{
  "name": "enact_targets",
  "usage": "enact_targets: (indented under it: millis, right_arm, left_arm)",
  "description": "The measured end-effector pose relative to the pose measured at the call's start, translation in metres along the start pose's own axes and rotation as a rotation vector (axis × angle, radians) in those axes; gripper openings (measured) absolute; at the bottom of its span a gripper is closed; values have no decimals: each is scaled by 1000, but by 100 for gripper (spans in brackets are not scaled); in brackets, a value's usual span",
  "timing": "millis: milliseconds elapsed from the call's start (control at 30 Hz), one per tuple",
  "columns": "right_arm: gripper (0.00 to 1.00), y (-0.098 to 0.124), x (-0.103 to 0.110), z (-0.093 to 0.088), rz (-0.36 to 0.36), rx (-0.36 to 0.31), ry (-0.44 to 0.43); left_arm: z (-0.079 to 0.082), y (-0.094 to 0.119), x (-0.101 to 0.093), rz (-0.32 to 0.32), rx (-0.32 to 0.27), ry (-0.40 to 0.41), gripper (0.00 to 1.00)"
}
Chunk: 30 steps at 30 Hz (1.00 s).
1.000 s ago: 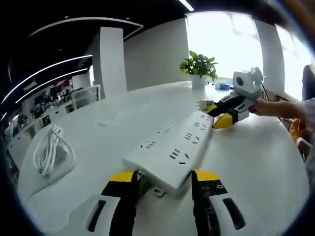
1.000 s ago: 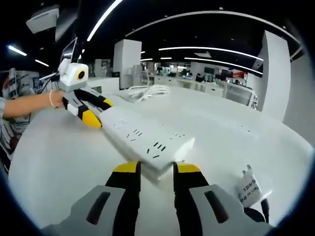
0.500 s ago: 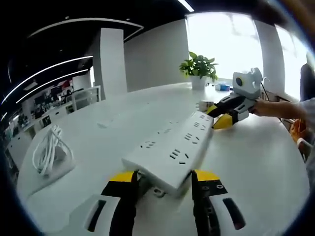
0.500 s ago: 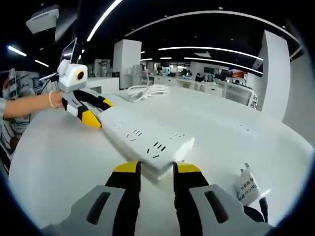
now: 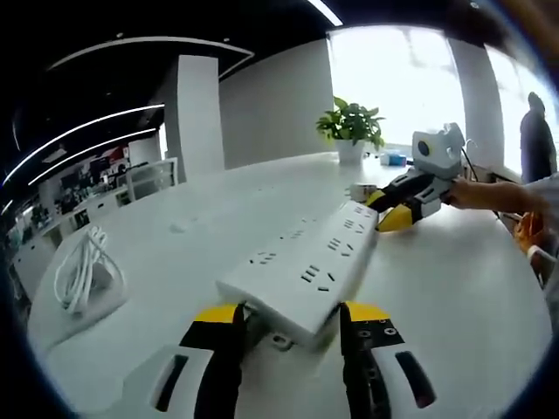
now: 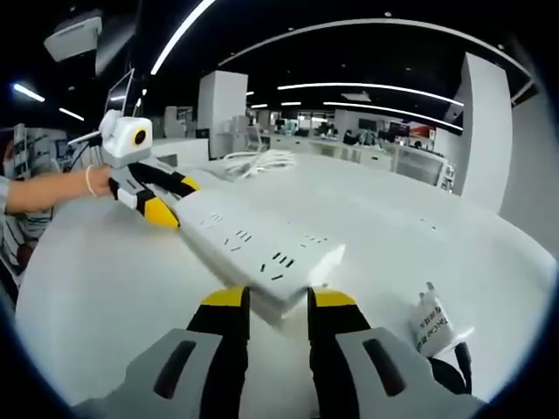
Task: Straighten the power strip on the desk, plug the charger into it
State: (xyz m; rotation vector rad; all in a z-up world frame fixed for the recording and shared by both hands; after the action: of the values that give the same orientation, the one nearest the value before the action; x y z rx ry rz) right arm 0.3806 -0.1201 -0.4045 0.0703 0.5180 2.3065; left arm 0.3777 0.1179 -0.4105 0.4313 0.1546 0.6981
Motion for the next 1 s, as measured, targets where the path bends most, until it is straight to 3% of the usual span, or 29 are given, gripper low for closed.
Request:
enact_targets:
  millis: [667, 800, 900, 1000]
  right_arm:
    - [25, 1, 0, -2, 17, 2, 18]
    - [33, 2, 1, 1, 17, 2, 11]
    - [39, 5, 1, 5, 7, -13, 10]
    - [42, 10, 4, 9, 4, -34, 3]
  left_arm:
    - [-2, 1, -5, 47, -16, -23, 47]
    - [0, 4, -5, 78, -33, -35, 51]
    - [9, 9, -5, 90, -91, -25, 57]
    - [14, 14, -7, 102, -112, -33, 65]
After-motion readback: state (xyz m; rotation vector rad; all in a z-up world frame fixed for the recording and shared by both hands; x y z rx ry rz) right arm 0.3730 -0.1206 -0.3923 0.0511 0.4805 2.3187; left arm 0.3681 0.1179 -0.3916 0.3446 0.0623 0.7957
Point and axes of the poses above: the point that each gripper's makers call its tool centre point, and the gripper's own axes: y roughly backward along the fingers, x roughly to its left, z roughly out of its top, the point moved 5 cm from there along y, roughly backward along the fingers
